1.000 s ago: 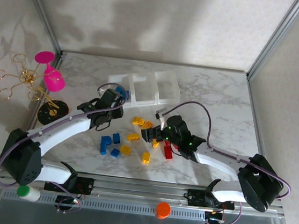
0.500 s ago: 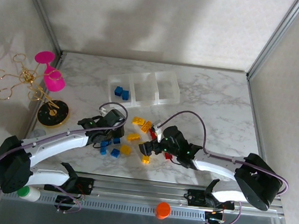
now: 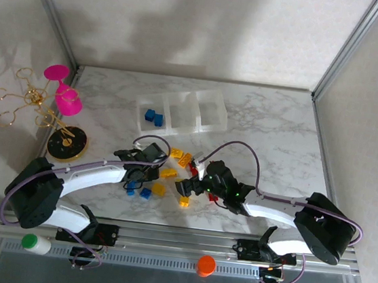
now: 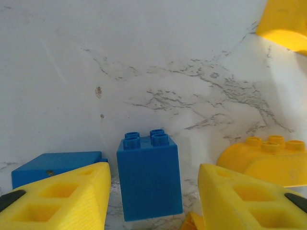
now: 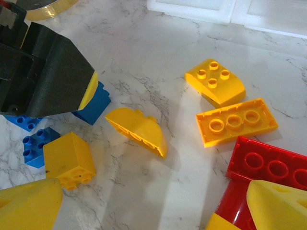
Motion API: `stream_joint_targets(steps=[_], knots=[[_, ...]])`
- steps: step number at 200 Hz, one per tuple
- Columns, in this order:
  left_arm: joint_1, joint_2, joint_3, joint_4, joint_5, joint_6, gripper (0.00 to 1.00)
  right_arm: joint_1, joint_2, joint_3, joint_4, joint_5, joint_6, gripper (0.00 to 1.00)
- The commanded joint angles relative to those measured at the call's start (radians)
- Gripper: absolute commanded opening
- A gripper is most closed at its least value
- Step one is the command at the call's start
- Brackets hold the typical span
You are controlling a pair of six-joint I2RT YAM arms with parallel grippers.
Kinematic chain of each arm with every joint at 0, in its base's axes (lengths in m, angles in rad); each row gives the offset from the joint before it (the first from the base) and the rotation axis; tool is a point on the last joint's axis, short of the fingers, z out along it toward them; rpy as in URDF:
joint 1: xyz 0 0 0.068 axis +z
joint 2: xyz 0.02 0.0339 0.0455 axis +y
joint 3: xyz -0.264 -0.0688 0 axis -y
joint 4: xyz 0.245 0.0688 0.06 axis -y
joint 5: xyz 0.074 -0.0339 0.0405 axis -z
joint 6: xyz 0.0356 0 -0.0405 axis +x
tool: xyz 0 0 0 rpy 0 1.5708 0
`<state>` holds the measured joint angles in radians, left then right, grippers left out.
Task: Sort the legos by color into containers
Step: Pick up the lego from the middle-left of the table.
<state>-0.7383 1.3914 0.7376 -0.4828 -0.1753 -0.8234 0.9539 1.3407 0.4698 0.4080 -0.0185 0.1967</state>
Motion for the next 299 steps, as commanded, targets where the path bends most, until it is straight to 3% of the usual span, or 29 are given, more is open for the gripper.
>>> stream_joint_targets(steps=[1,151,224,265,299], knots=[[-0.009,0.034,0.029,0.003,-0.029,0.007,0.51,0.011,-0.015,-0.013,0.026,0.036,-0.01,0.99],[-0.011,0.121,0.045,0.026,-0.018,0.061,0.41,0.011,-0.006,-0.003,0.022,0.061,-0.01,0.99],[-0.01,0.051,0.075,-0.027,-0.064,0.072,0.31,0.008,-0.039,-0.014,0.02,0.107,-0.002,0.99],[0.026,-0.009,0.179,-0.084,-0.137,0.114,0.32,-0.006,-0.079,0.044,-0.032,0.116,0.018,0.99],[0.096,0.038,0.343,-0.113,-0.178,0.184,0.32,-0.045,-0.058,0.116,-0.052,0.1,0.032,0.99]])
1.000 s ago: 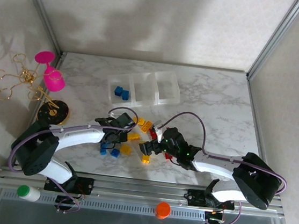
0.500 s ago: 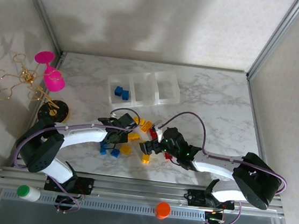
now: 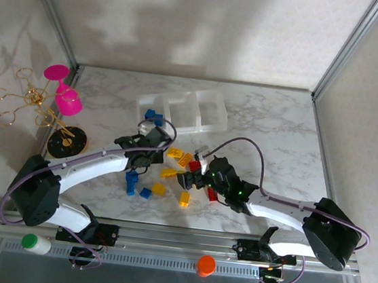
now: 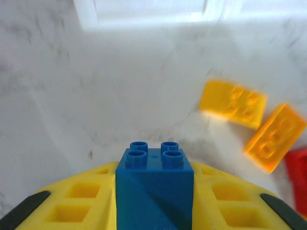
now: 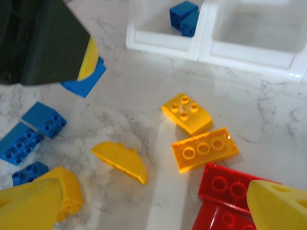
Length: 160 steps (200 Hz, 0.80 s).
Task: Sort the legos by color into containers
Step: Pick up the lego from the middle-left of the table, then place the lego in the container.
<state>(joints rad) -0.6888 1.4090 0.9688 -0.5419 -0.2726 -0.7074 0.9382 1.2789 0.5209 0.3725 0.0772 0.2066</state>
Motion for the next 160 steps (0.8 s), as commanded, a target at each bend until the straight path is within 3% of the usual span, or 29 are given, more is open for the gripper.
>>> stream_joint_targets(steps=[1,68,115,160], knots=[[0.048,0.022,0.117,-0.053,-0.08,0.072,0.32,-0.031,0.005,0.066,-0.016,0.002,0.024,0.99],[0.206,0.28,0.399,-0.01,-0.054,0.185,0.32,-0.153,0.115,0.14,0.045,-0.082,0.051,0.99],[0.297,0.51,0.589,0.009,-0.04,0.215,0.32,-0.159,0.191,0.147,0.089,-0.027,0.005,0.99],[0.339,0.631,0.68,0.079,-0.017,0.228,0.32,-0.156,0.192,0.117,0.126,-0.016,-0.013,0.99]])
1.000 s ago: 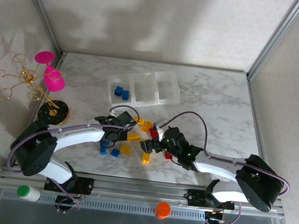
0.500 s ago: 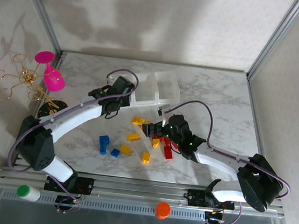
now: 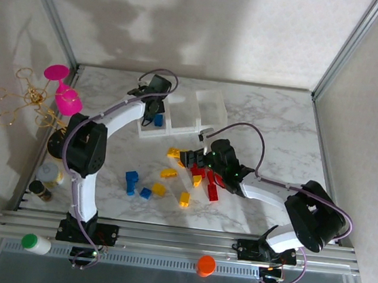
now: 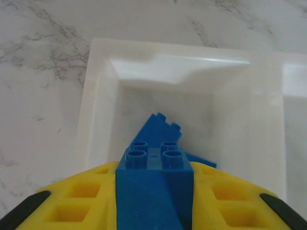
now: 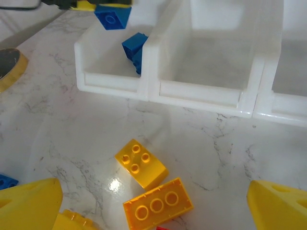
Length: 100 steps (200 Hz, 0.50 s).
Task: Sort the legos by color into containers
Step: Place the lego in the container.
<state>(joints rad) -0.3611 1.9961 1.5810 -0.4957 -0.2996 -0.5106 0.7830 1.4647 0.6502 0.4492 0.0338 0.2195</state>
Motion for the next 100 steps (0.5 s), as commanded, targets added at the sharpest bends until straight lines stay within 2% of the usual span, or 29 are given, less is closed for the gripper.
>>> stream_joint_targets(steps=[1,50,100], knots=[[0.011,0.046,0.069,0.033,0.009,0.032,0.32,-0.002,0.006,-0.012,0.049,0.029,-0.026,0.99],[0.017,0.126,0.125,0.045,0.028,0.029,0.34,0.001,0.005,-0.02,0.063,0.023,-0.031,0.99],[0.017,0.146,0.158,0.002,0.041,0.037,0.43,0.005,0.004,-0.02,0.062,0.018,-0.032,0.99]])
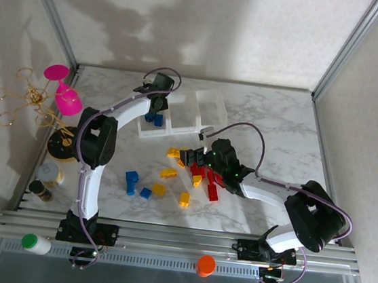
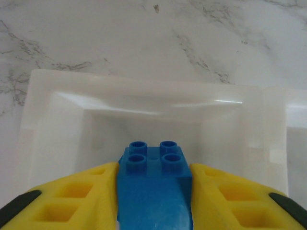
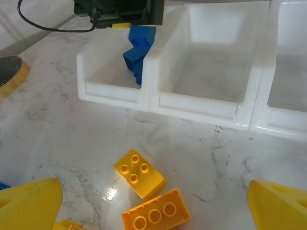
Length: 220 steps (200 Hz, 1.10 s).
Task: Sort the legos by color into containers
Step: Place the lego in the container.
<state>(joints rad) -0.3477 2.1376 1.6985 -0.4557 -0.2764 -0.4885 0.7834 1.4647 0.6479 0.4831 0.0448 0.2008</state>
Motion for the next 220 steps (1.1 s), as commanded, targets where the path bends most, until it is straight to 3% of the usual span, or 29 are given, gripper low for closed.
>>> stream_joint_targets(steps=[1,72,159,220], knots=[[0.004,0.004,0.041,-0.04,0.019,0.015,0.43,0.005,0.005,-0.017,0.028,0.006,-0.014,0.99],[-0.004,-0.217,-0.076,-0.024,0.064,0.006,0.46,0.015,-0.036,-0.027,0.009,0.0,-0.021,0.99],[-0.053,-0.738,-0.626,0.022,0.1,-0.098,0.46,0.123,-0.17,-0.047,-0.131,-0.075,-0.099,0.99],[-0.182,-0.996,-0.915,-0.099,0.079,-0.24,0.52,0.175,-0.175,-0.11,-0.107,-0.124,-0.069,0.99]])
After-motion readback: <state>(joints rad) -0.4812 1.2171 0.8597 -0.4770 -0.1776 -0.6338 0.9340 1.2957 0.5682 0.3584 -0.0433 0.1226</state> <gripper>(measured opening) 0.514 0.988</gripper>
